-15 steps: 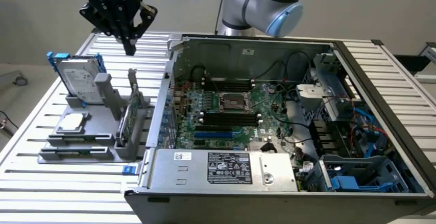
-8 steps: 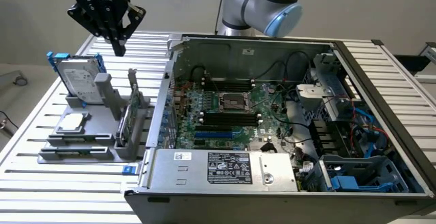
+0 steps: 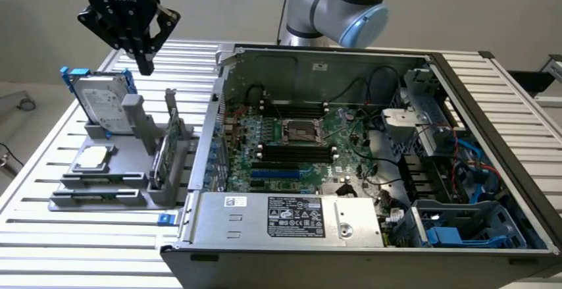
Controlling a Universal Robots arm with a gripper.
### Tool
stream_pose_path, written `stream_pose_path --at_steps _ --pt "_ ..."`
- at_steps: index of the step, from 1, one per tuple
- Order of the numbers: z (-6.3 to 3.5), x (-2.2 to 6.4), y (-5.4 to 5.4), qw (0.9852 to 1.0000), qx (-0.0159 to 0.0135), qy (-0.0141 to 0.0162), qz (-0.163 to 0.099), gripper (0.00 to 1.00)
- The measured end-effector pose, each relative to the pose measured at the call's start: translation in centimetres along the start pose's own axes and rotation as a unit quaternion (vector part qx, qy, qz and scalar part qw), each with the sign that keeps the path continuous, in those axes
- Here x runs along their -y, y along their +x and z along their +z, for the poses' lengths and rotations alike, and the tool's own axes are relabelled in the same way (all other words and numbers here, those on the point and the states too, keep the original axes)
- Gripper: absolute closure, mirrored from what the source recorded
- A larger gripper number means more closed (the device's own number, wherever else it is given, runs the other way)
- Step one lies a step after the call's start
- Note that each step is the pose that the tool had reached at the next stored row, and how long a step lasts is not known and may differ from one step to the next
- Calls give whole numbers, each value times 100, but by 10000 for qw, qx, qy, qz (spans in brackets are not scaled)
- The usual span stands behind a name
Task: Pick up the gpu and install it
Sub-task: 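Reach for the gpu, then pick up the gpu and move the gpu toward the slot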
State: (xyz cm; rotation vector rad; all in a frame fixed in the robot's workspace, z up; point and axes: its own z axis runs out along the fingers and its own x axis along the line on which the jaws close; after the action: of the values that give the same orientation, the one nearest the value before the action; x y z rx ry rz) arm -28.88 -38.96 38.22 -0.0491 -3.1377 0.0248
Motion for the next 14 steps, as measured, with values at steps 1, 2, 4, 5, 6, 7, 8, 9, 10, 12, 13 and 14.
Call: stream_pose_path --at_steps 1,2,4,5,6,7,8,9,10,12,13,14 --pt "0 0 0 10000 0 0 0 89" --pt "0 -1 0 10000 0 0 0 89" --pt "0 -2 0 10000 0 0 0 89" --pt "0 -2 0 10000 0 0 0 89" --pt "0 -3 0 10000 0 0 0 89" --pt "0 -3 0 10000 0 0 0 89" --pt "0 -3 0 10000 0 0 0 89" --pt "0 -3 0 10000 0 0 0 89" --pt "0 -4 0 10000 0 0 0 89" --pt "0 -4 0 10000 0 0 0 89" --pt "0 -5 0 10000 0 0 0 88" --pt "0 -5 0 10000 0 0 0 88"
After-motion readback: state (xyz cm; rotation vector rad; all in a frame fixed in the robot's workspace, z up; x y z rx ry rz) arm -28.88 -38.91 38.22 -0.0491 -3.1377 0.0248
